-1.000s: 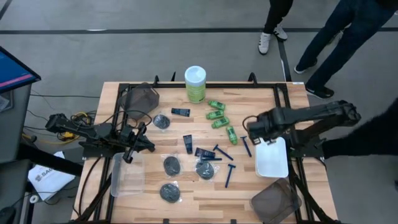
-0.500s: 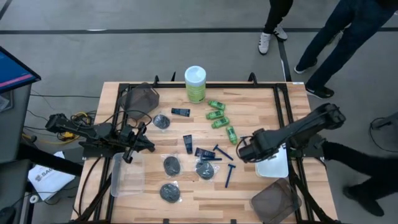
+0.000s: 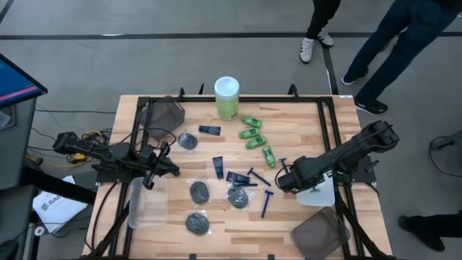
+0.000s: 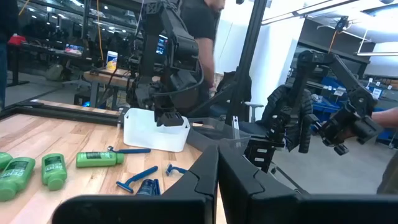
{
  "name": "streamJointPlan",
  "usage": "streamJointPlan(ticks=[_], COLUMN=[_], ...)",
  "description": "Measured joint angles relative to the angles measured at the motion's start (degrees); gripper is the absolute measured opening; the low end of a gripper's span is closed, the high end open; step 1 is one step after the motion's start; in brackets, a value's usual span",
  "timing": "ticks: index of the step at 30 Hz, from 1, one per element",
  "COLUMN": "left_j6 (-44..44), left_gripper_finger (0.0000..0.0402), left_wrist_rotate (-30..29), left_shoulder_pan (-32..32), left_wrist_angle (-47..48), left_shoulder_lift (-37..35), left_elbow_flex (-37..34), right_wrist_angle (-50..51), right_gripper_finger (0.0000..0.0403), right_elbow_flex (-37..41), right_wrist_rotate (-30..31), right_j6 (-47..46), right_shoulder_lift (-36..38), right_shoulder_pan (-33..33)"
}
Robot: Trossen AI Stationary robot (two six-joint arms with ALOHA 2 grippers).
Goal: Pick & Place Travel size toiletries
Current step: Put the blue razor into the white bin
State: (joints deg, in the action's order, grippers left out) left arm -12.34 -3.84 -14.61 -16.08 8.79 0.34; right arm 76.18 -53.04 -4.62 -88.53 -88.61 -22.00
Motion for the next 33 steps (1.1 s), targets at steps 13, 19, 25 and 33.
streamJointPlan(ticks=[13,19,25,33], left_j6=[0.0,0.0,0.0,0.0], left_gripper_finger=[0.0003,0.0003,0.0003,0.0003], left_wrist_rotate=[0.0,0.0,0.0,0.0], left_shoulder_pan=[0.0,0.0,0.0,0.0], left_wrist_angle=[0.0,-0.4,-0.5,-0.9], left_shoulder_lift=[0.0,0.0,0.0,0.0], left_elbow_flex=[0.0,0.0,0.0,0.0], right_wrist_angle=[-8.7,-13.8,-13.0,-15.0], right_gripper_finger=[0.0234,0.0225,0.0231,0.0239], right_elbow_flex=[-6.9,-8.6,-7.5,-7.5], right_wrist_rotate=[7.7,9.2,9.4,11.9], right_j6=[8.8,24.8,41.5,62.3], right_shoulder_lift=[6.9,6.8,6.8,6.8], right_shoulder_pan=[5.3,14.9,25.1,28.2])
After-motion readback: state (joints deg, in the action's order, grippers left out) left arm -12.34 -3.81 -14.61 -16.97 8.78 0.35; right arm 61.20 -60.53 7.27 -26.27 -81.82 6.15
